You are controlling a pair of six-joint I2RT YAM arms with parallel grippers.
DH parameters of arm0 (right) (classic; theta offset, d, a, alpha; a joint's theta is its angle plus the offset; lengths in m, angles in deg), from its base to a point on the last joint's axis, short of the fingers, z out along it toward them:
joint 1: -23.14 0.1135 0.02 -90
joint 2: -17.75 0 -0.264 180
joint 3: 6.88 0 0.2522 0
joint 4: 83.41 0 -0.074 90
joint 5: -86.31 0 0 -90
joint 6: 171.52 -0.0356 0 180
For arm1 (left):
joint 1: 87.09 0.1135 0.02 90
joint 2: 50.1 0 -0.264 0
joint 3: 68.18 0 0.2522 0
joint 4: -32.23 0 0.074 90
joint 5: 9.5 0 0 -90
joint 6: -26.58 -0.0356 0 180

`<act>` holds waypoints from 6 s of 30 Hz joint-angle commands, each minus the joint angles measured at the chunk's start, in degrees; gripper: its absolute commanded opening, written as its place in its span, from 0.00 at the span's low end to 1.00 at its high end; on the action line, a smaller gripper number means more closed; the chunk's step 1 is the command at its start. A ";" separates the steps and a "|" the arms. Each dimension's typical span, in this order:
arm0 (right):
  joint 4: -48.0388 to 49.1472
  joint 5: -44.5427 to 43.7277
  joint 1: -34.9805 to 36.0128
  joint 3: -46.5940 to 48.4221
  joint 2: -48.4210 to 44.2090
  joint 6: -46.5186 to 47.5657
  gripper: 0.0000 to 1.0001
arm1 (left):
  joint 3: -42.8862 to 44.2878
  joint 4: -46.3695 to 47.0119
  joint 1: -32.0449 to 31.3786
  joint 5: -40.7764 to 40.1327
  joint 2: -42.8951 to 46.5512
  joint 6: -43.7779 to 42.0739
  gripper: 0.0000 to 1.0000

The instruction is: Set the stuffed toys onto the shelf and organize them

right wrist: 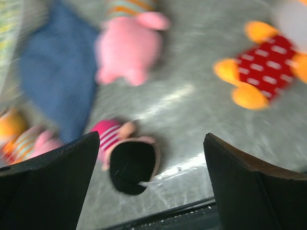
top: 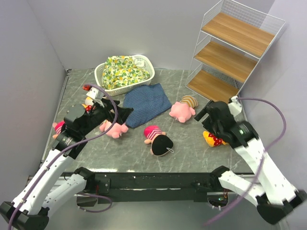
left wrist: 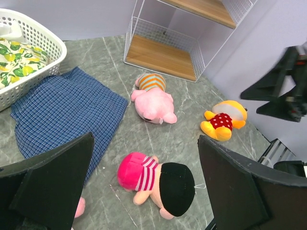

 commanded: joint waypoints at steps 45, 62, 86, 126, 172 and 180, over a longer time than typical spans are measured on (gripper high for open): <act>9.31 -4.77 -6.43 -14.42 16.04 11.08 0.00 | 0.27 1.45 0.23 0.29 0.00 -0.62 0.96; 11.95 -0.38 -3.97 -11.17 -2.42 24.09 0.00 | 0.35 1.28 0.23 0.38 -1.49 -0.71 0.96; 20.12 28.37 -3.97 17.30 3.54 42.89 0.00 | 0.27 1.28 0.23 -0.50 -0.09 -0.88 0.96; 43.41 22.48 -27.43 56.15 38.35 74.81 0.02 | 0.09 1.28 0.23 -0.14 1.58 -1.23 0.96; 45.00 12.64 -28.93 59.94 45.22 64.88 0.89 | 0.44 -0.13 0.23 -4.53 -0.88 -1.67 0.96; 32.52 17.53 -28.93 55.65 35.92 47.08 0.90 | 0.62 -1.45 0.31 -14.02 -1.40 0.34 0.96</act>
